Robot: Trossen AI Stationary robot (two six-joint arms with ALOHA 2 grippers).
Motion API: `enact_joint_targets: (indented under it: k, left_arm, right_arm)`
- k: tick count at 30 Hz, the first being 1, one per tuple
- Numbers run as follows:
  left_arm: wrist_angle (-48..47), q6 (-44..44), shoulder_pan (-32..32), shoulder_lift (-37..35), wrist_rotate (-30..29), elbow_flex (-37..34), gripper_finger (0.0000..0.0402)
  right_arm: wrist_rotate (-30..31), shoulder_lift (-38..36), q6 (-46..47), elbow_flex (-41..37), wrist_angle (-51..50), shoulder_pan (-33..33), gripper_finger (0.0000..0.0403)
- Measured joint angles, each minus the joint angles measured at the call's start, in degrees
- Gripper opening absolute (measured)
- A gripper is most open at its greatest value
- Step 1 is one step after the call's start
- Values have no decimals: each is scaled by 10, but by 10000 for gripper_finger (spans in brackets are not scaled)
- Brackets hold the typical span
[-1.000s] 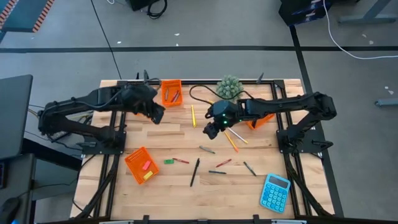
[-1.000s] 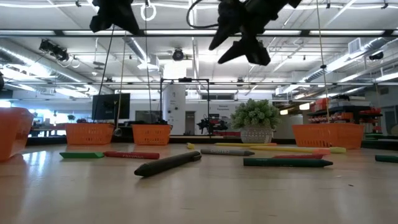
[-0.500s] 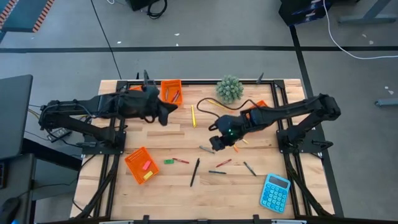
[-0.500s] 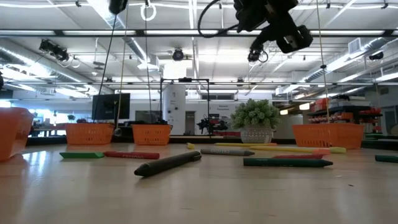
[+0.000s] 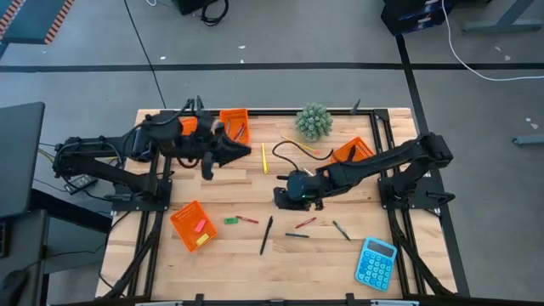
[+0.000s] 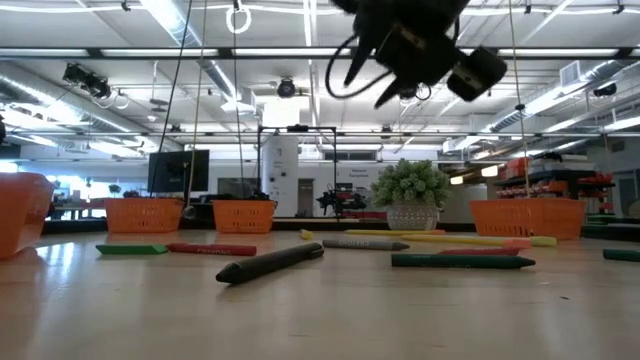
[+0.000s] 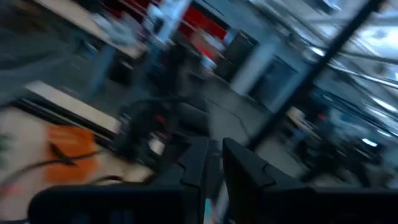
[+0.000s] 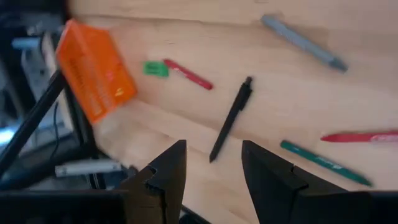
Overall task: Sort crayons/erasers/pens/pencils in bins
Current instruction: Put the black pen into the right orange bin
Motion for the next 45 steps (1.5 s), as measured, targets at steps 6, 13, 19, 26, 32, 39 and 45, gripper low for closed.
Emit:
enact_joint_targets:
  k: [6,13,19,26,32,39,45]
  left_arm:
    - [-9,-8,-24,-4,105,0,68]
    - [-21,15,-55,-4,155,0,67]
    - [-35,15,-69,-6,206,0,73]
    - [-37,34,-72,-17,206,0,68]
    - [-39,34,-61,-19,205,0,70]
    - [-37,64,-59,-19,188,0,73]
    - [-42,64,-59,-19,184,0,69]
  right_arm:
    - [-3,72,119,0,47,5,161]
    - [-1,138,212,11,129,17,161]
    - [-8,197,217,75,122,17,161]
    - [-84,245,207,145,45,14,161]
    - [-105,234,194,158,-17,15,161]
    - [-123,245,199,158,-6,15,161]
    - [-106,254,206,158,1,16,161]
